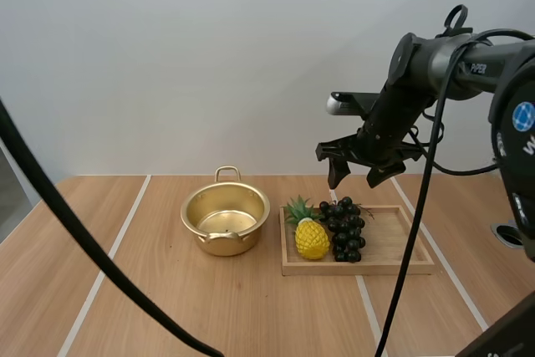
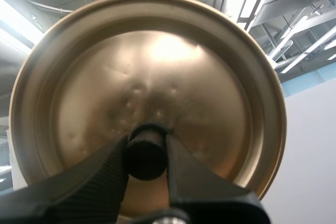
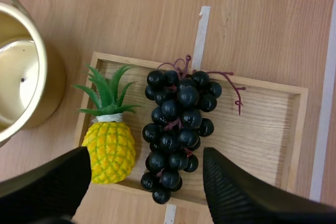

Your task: Open the pot, put the grape inside, and close it

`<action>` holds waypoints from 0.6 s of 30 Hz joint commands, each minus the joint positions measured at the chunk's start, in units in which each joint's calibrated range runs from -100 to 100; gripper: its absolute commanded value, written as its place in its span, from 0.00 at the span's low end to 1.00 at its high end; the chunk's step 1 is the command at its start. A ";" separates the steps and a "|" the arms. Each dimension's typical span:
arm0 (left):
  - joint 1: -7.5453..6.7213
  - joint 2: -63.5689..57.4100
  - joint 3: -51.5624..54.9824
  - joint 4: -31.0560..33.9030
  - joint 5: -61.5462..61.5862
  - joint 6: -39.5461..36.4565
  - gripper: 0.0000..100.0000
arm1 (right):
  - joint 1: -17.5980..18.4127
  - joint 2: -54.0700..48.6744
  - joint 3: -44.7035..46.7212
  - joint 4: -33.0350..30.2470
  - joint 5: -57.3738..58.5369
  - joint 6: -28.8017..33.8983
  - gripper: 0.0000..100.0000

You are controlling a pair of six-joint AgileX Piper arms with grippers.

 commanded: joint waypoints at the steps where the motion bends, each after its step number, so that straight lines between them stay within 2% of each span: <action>1: -0.02 0.03 -0.28 0.36 -0.30 -0.30 0.00 | -0.18 1.34 1.44 -0.80 -3.59 -0.67 1.00; 18: -0.02 1.42 -0.15 0.44 3.32 -0.02 0.00 | -0.18 7.77 5.44 -0.79 -14.41 -1.68 1.00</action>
